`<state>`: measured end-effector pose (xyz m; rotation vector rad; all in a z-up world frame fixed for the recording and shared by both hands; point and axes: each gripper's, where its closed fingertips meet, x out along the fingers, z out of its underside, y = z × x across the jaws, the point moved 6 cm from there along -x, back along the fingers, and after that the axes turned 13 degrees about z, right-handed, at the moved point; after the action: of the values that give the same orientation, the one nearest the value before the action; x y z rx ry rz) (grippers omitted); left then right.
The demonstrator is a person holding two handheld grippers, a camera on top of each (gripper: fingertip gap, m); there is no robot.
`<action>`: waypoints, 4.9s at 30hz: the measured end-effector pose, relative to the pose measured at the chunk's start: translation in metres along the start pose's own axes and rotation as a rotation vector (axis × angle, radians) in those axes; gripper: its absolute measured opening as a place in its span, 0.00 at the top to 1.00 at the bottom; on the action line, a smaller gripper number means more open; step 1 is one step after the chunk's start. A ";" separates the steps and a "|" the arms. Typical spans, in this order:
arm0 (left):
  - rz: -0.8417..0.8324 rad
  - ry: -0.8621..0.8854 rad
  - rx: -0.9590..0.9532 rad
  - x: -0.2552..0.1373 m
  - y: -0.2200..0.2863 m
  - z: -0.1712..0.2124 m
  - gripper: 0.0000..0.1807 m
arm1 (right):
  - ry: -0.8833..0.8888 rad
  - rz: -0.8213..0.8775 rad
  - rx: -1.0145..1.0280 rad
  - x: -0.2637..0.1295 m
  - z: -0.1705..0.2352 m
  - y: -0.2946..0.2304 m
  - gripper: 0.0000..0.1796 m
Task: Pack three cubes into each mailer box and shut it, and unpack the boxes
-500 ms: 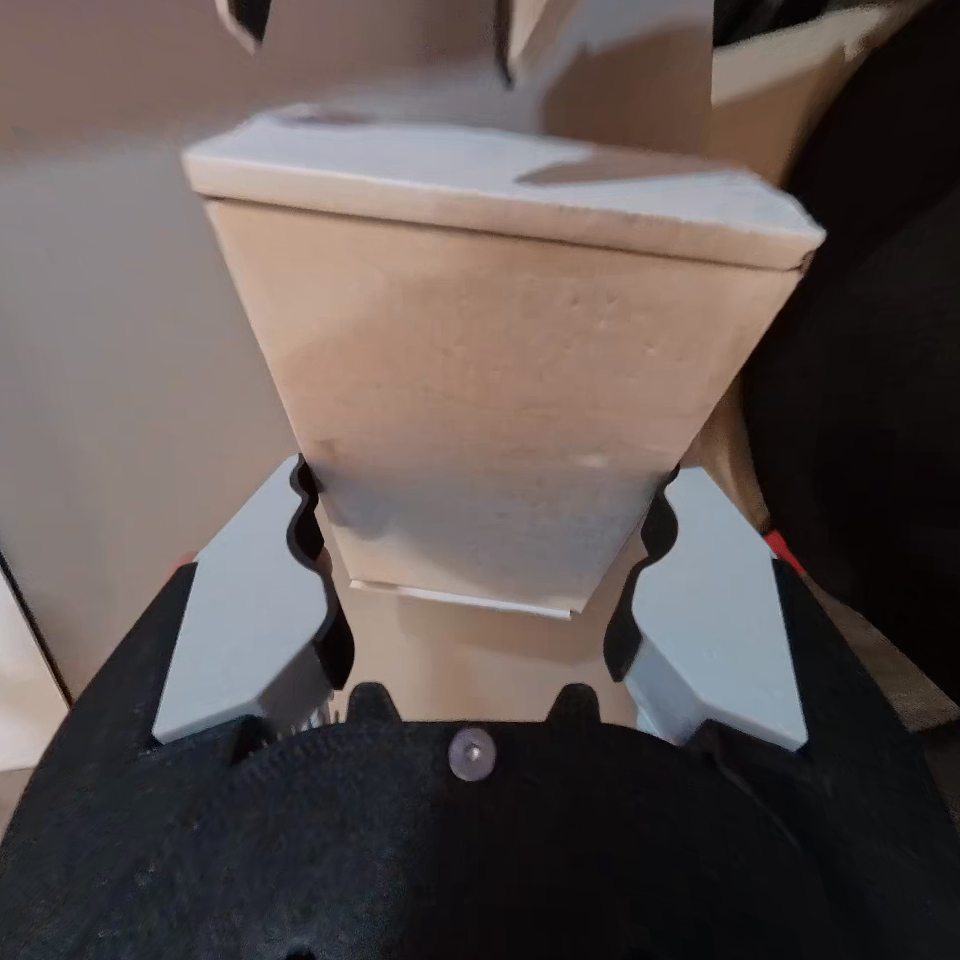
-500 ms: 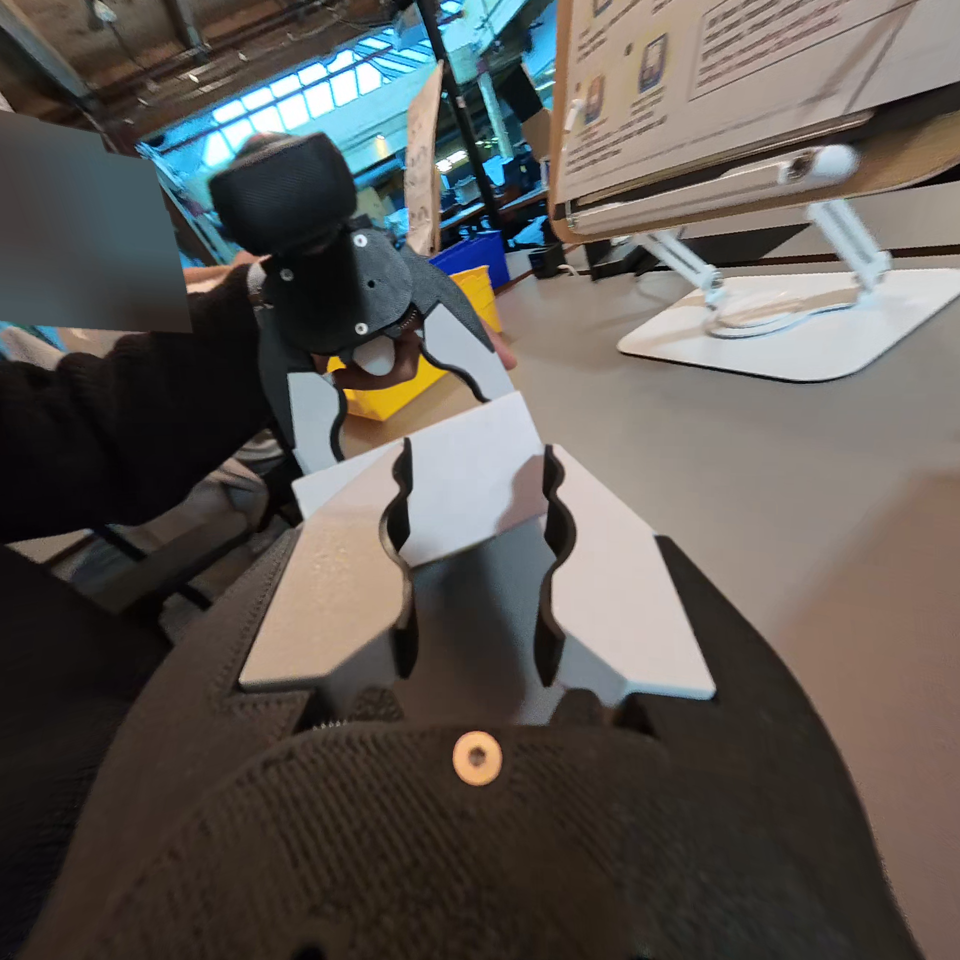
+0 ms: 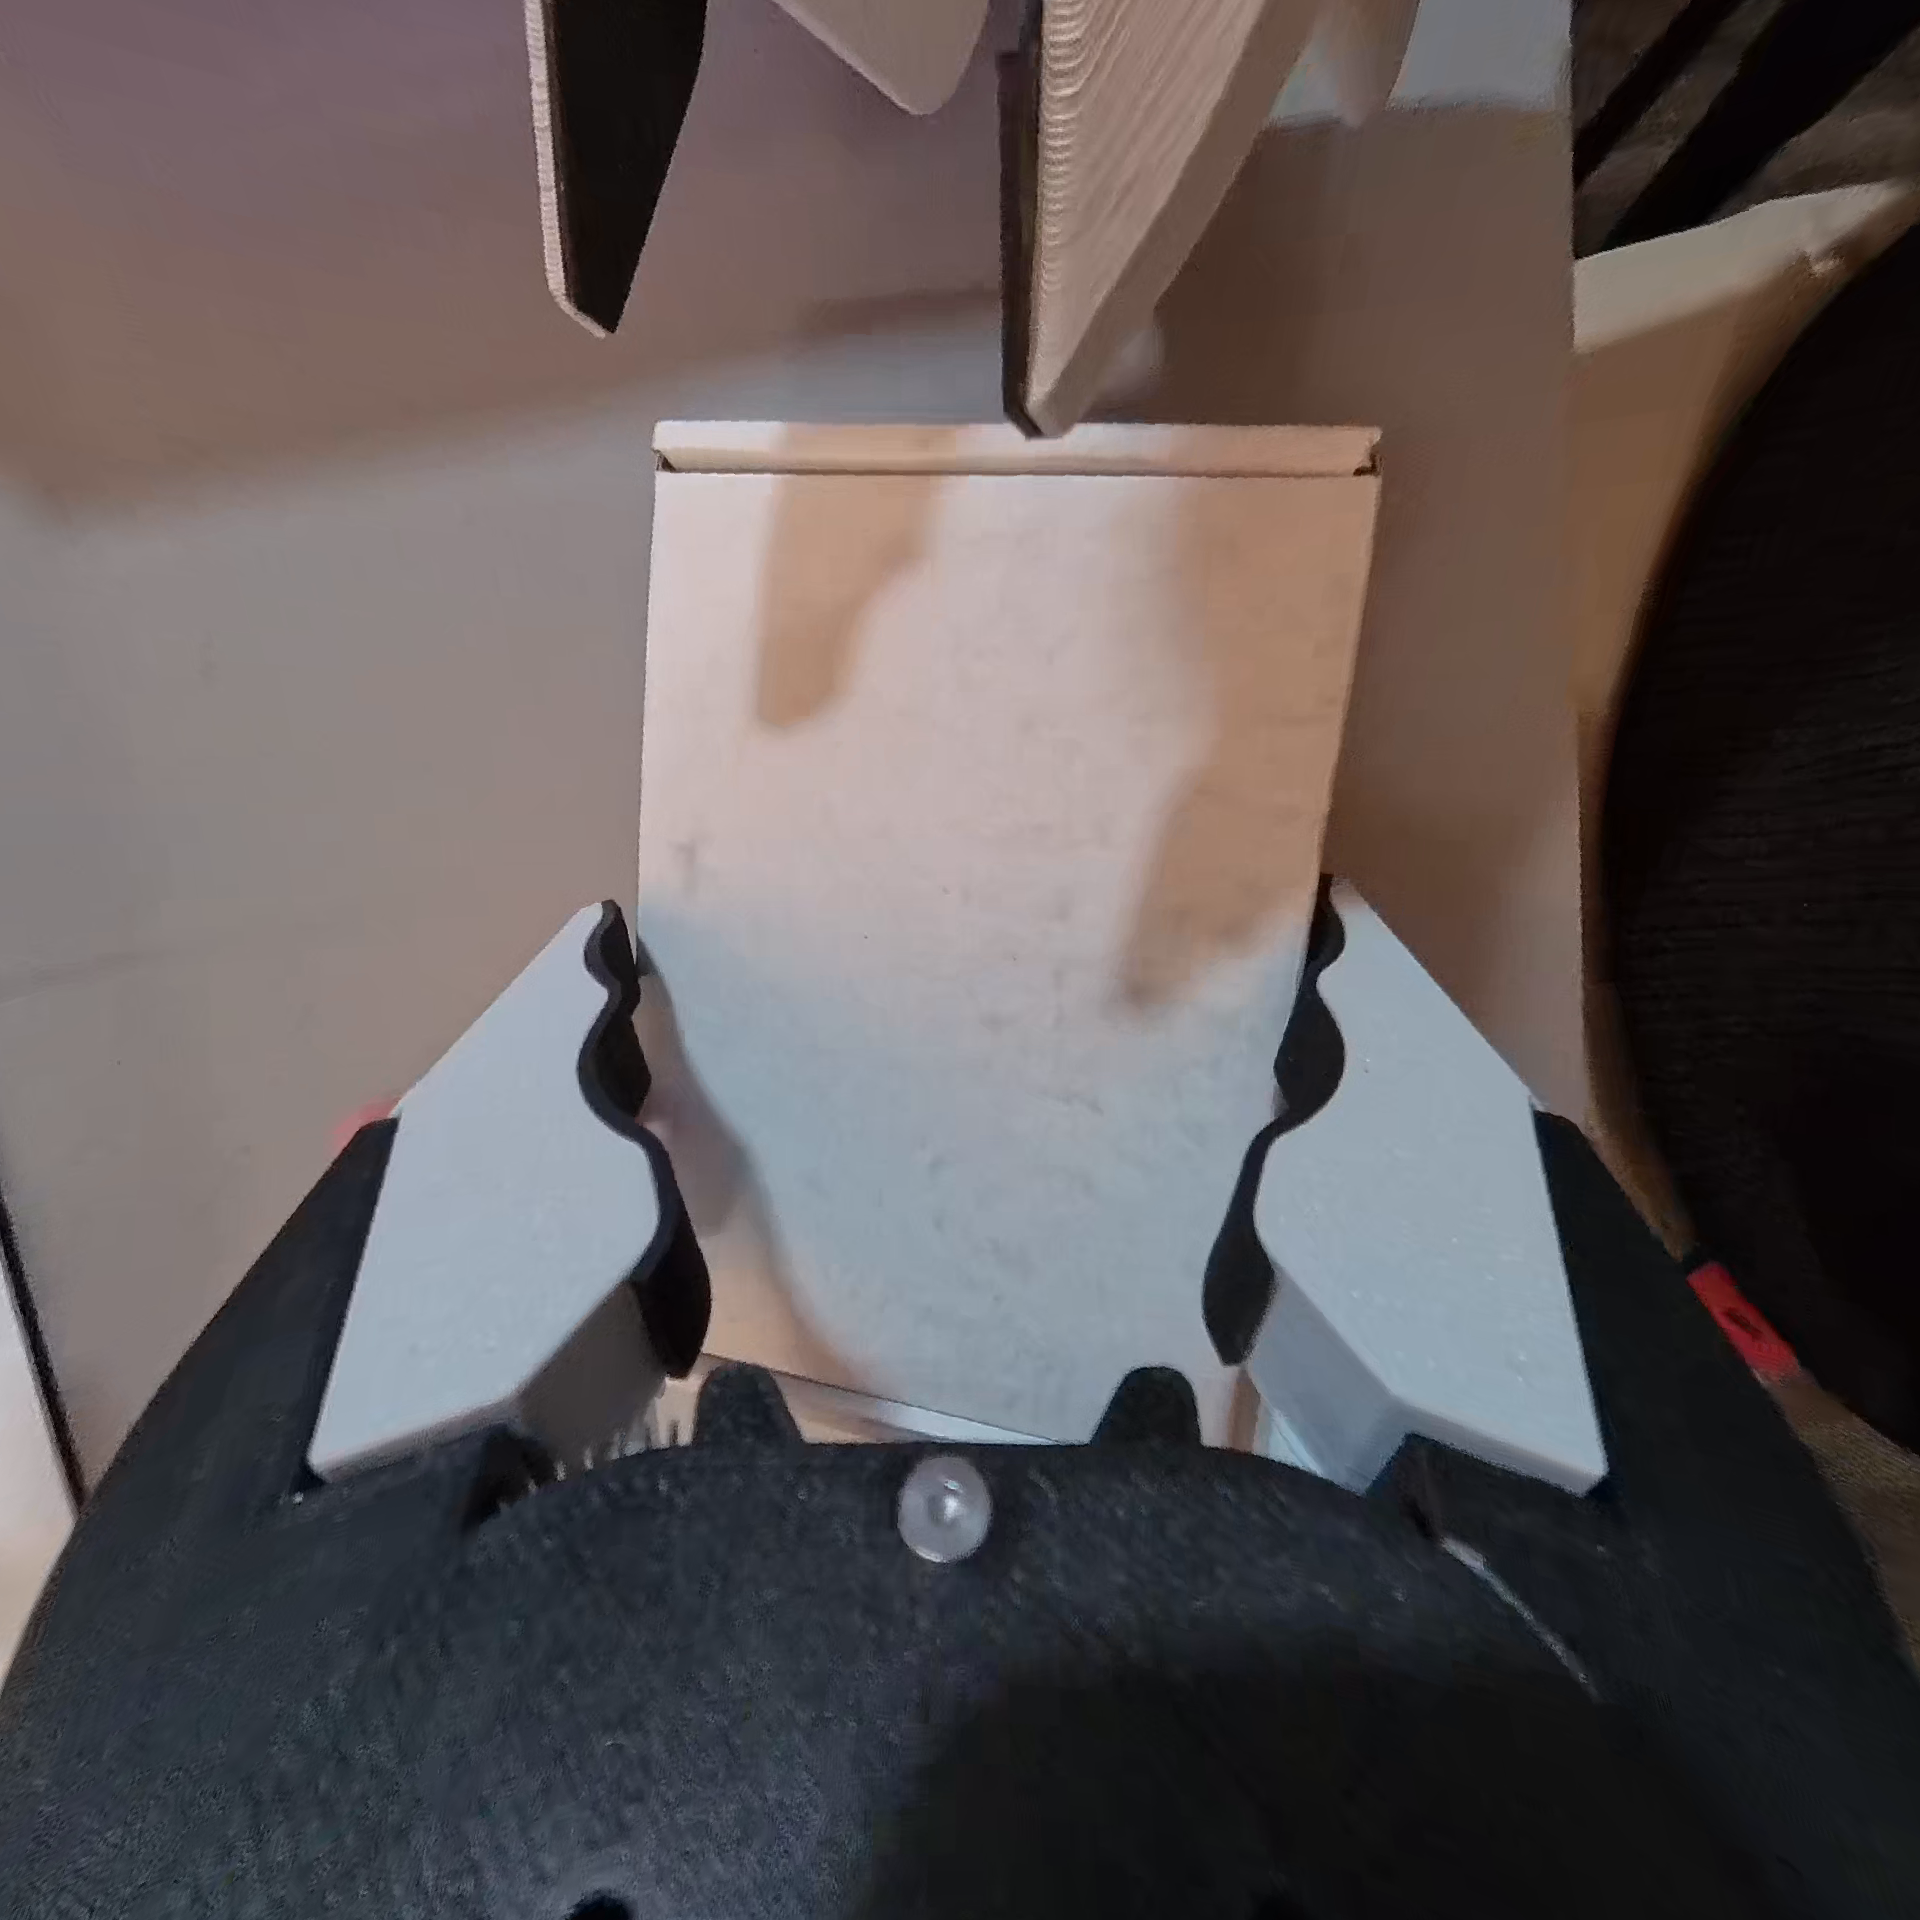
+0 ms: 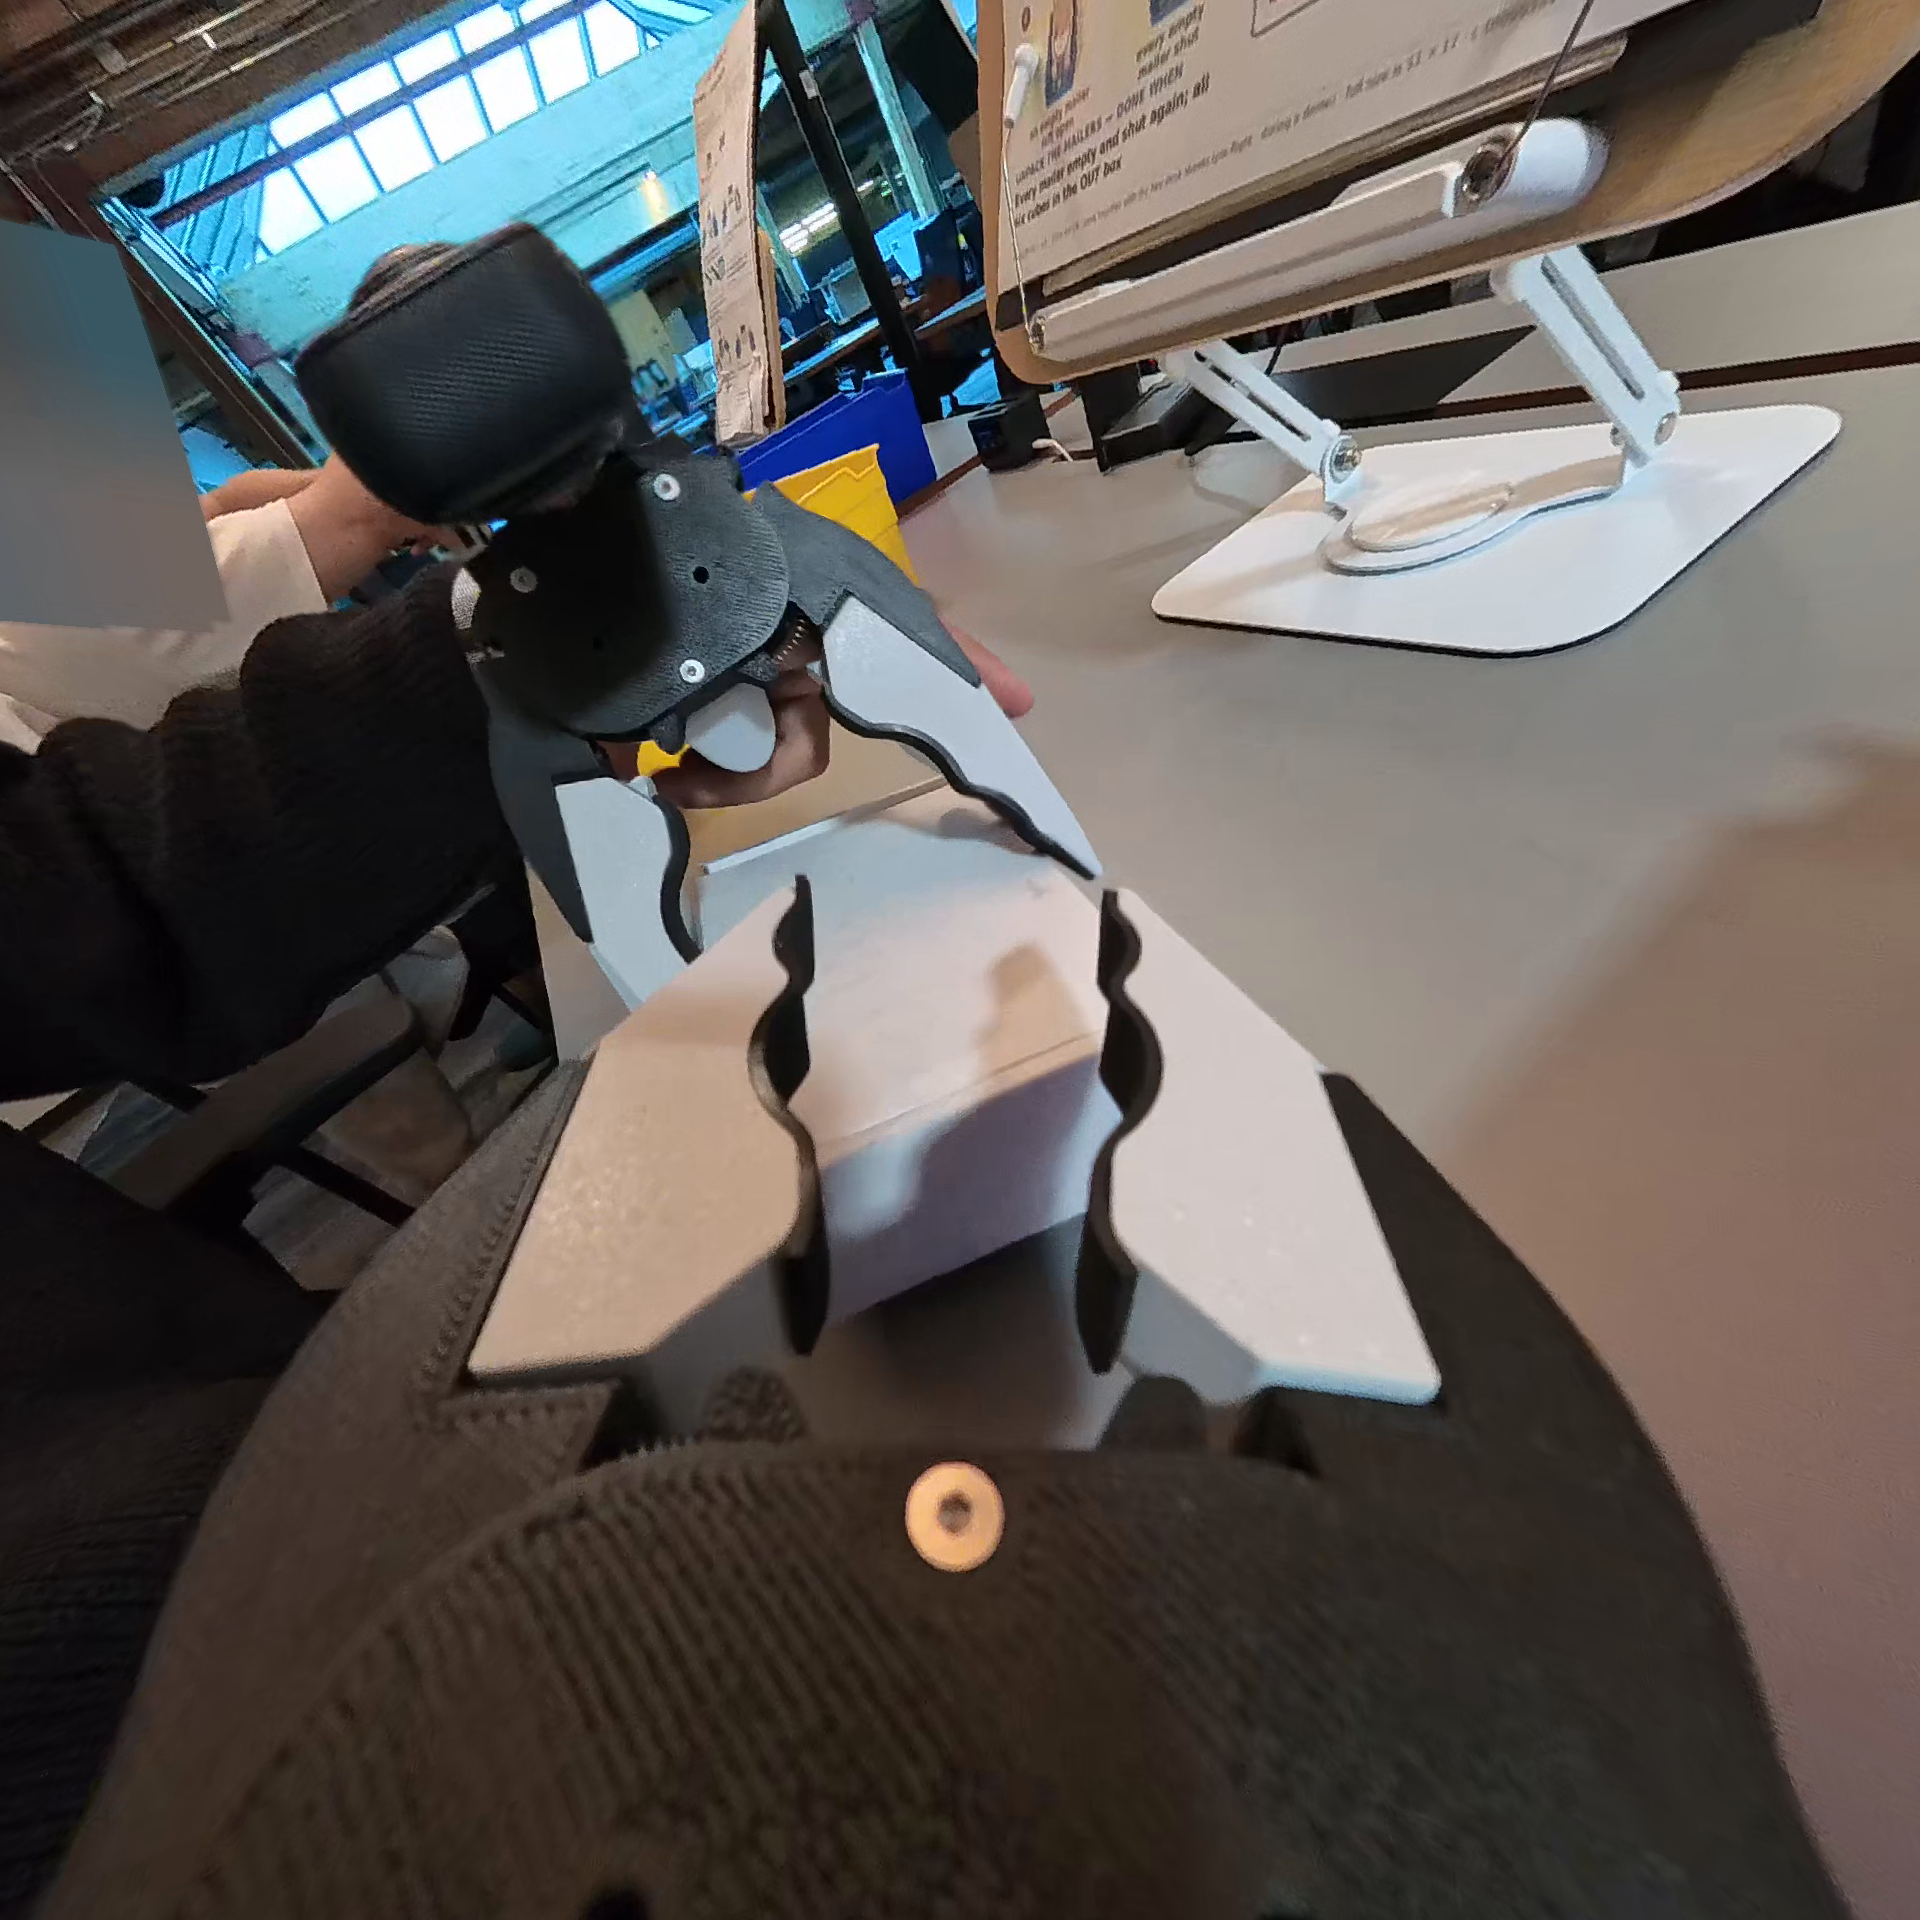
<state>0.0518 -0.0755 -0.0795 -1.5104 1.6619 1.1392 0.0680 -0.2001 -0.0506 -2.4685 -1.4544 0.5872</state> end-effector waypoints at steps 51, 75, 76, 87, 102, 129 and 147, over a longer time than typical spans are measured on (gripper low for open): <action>-0.342 0.615 -0.144 -0.023 0.014 0.070 0.22 | -0.165 0.025 -0.132 -0.030 0.053 -0.048 0.72; -0.104 0.592 -0.289 -0.003 0.022 0.054 0.19 | -0.034 0.213 -0.449 -0.046 0.033 -0.048 0.65; -0.061 0.622 -0.333 -0.005 0.024 0.054 0.19 | -0.032 0.257 -0.577 -0.046 0.032 -0.050 0.63; -0.049 0.617 -0.551 -0.003 0.046 0.049 0.19 | 0.206 0.486 -1.812 -0.008 0.066 -0.113 0.65; -0.247 0.824 -0.543 -0.039 0.057 0.059 0.19 | -0.061 0.466 -1.593 0.009 0.057 -0.080 0.64; -0.763 0.542 0.263 -0.003 0.099 0.016 0.53 | 0.018 0.234 -1.480 -0.009 0.050 -0.083 0.64; -0.749 0.628 0.085 -0.025 0.081 0.036 0.56 | 0.313 0.273 -1.423 -0.026 0.032 -0.099 0.83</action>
<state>-0.0280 -0.0336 -0.0582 -2.2946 1.2428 0.1944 -0.0355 -0.1750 -0.0355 -3.4344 -1.6505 -1.2317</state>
